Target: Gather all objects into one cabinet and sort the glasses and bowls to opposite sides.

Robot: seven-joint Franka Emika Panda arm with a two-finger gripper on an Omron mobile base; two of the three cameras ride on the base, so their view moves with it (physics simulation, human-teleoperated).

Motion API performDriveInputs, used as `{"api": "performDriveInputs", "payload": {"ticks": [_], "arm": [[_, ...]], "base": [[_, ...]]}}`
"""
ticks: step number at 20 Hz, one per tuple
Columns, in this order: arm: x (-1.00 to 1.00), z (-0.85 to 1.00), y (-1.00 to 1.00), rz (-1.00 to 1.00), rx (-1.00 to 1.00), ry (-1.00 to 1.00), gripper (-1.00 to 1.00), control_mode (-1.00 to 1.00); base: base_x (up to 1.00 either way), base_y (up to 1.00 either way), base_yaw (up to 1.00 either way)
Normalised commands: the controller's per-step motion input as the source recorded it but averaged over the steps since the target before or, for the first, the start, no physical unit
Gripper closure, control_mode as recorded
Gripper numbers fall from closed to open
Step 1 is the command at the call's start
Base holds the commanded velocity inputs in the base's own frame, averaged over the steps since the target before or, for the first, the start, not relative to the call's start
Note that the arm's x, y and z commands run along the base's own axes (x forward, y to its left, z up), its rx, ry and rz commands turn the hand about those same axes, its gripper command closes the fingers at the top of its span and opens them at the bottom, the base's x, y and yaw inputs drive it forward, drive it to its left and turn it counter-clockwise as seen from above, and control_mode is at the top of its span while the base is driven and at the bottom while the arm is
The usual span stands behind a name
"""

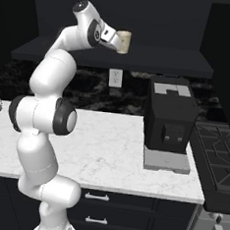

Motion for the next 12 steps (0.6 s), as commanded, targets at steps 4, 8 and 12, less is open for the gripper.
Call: {"api": "performDriveInputs", "payload": {"ticks": [4,8,12], "arm": [[0.0,0.0,0.0,-0.03,0.0,0.0,1.0,-1.0],[0.0,0.02,0.0,-0.03,0.0,0.0,1.0,-1.0],[0.0,0.09,0.0,-0.04,0.0,-0.04,1.0,-1.0]], "base": [[0.0,0.0,0.0],[0.0,0.0,0.0],[0.0,0.0,0.0]]}}
